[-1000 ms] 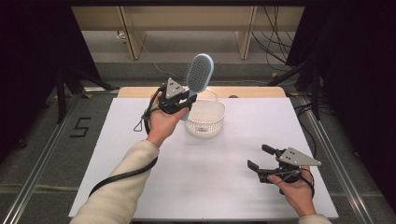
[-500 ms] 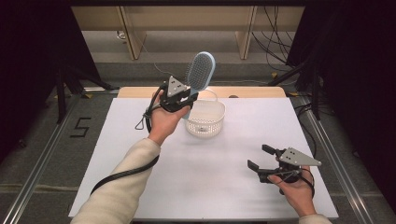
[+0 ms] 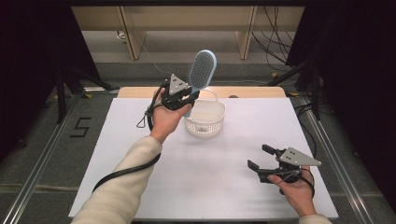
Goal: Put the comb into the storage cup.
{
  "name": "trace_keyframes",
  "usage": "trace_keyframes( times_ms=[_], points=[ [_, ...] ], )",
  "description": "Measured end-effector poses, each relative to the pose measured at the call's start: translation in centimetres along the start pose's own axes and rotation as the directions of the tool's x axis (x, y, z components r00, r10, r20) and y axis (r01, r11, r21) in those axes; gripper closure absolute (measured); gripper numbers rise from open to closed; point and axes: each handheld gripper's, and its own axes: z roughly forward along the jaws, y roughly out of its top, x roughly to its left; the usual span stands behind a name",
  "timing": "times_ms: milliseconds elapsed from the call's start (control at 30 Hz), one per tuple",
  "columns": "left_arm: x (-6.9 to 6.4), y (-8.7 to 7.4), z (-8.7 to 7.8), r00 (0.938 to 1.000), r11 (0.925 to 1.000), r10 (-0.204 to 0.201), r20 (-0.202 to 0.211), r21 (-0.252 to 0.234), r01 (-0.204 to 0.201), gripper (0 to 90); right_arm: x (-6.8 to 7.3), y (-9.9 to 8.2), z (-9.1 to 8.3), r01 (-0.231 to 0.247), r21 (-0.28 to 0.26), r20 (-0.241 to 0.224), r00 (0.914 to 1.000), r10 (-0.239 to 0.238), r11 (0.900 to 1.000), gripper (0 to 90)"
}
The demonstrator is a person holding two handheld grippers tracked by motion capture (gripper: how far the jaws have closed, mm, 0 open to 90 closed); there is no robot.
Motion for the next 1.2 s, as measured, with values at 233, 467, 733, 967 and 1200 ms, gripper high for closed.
trace_keyframes(
  times_ms=[233, 467, 733, 967, 1200],
  points=[
    [0.1, 0.0, 0.3, 1.0000, 1.0000, 0.002, 0.000, 0.002, -0.002, 70.0, 0.0, 0.0, 0.0, 0.000, 0.000, 0.000, 1.0000, 0.000, 1.0000, 16.2],
    [0.0, 0.1, 0.5, 1.0000, 1.0000, 0.005, 0.000, 0.002, -0.005, 70.0, 0.0, 0.0, 0.0, 0.002, 0.002, -0.001, 1.0000, -0.002, 1.0000, 16.2],
    [0.0, 0.2, 0.9, 1.0000, 1.0000, 0.002, 0.002, 0.000, -0.002, 70.0, 0.0, 0.0, 0.0, 0.000, 0.000, 0.000, 1.0000, 0.000, 1.0000, 16.2],
    [-0.1, 0.3, 1.2, 1.0000, 1.0000, 0.005, 0.002, 0.001, -0.006, 70.0, -0.1, 0.0, 0.0, 0.000, 0.001, 0.001, 1.0000, 0.000, 1.0000, 16.2],
    [0.0, 0.2, 1.5, 1.0000, 1.0000, 0.006, 0.000, 0.002, -0.006, 70.0, -0.1, -0.1, 0.0, 0.000, 0.002, -0.001, 1.0000, 0.000, 1.0000, 16.2]
  ],
)
